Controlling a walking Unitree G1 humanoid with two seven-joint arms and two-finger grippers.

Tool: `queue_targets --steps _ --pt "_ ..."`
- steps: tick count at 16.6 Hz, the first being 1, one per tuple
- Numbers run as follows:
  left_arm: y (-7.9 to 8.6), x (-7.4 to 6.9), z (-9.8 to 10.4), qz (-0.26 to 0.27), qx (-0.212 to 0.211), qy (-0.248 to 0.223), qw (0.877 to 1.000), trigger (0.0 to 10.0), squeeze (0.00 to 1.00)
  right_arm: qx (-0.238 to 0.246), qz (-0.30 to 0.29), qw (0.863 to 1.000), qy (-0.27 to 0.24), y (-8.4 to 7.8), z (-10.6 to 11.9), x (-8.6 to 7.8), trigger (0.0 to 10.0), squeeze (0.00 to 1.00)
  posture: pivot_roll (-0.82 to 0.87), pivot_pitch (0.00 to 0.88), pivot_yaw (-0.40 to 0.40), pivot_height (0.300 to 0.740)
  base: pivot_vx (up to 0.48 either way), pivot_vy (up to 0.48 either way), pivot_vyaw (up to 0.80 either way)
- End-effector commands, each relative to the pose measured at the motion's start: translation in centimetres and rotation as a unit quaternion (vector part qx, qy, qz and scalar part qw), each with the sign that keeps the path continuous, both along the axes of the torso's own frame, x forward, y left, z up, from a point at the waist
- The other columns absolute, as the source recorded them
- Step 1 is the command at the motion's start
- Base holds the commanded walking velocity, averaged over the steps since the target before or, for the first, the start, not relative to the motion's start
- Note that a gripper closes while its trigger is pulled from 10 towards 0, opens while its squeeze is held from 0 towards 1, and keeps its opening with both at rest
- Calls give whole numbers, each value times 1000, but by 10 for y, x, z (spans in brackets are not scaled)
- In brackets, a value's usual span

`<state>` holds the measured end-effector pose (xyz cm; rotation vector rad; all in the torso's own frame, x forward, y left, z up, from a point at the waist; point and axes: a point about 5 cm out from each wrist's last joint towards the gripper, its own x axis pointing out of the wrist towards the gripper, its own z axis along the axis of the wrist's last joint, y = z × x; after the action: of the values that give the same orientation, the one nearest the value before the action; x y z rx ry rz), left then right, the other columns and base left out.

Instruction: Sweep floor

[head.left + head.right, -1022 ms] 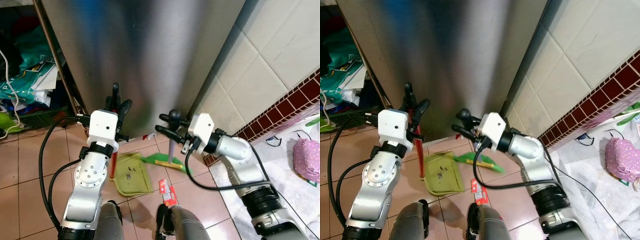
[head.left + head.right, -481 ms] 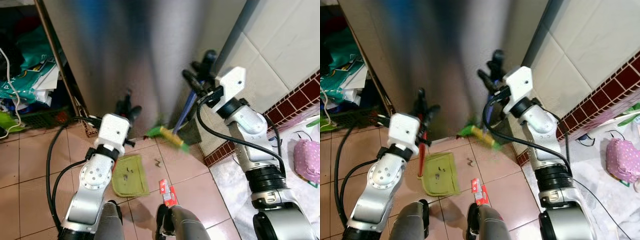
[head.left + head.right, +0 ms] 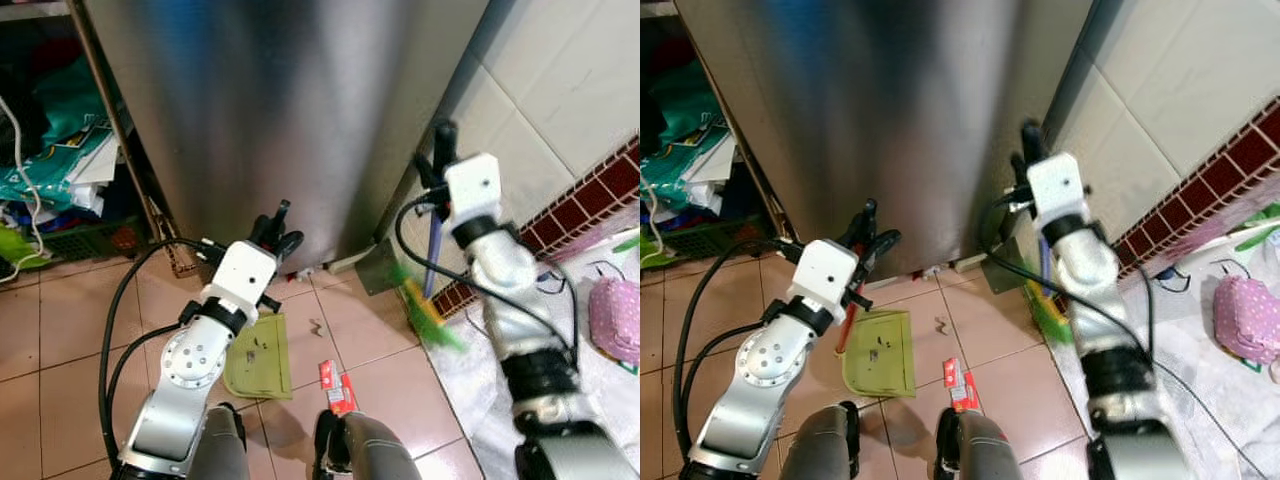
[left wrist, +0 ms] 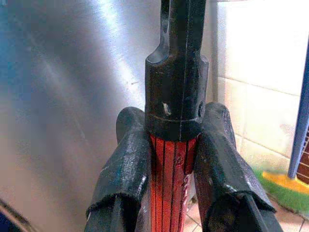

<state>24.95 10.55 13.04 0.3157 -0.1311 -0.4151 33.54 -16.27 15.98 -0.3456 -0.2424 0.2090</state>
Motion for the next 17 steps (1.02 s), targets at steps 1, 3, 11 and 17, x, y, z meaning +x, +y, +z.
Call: queue_targets --steps 1,3,11,17 --pt "-7 -2 1 -13 0 4 1000 10000 0 -3 -33 999 12 -1 -7 -6 10000 0 54 162 -105 740 0 0 0" --pt "-8 -1 2 -14 2 2 1000 10000 0 14 -58 998 28 -1 -16 -8 10000 0 53 165 -104 740 0 0 0" --pt "-11 0 3 -17 -1 2 1000 10000 0 47 -96 993 50 -3 -20 -3 10000 0 54 169 -100 740 0 0 0" --pt "-12 0 2 -21 0 5 1000 10000 0 48 -105 992 59 -3 -24 -4 10000 0 50 170 -97 740 0 0 0"
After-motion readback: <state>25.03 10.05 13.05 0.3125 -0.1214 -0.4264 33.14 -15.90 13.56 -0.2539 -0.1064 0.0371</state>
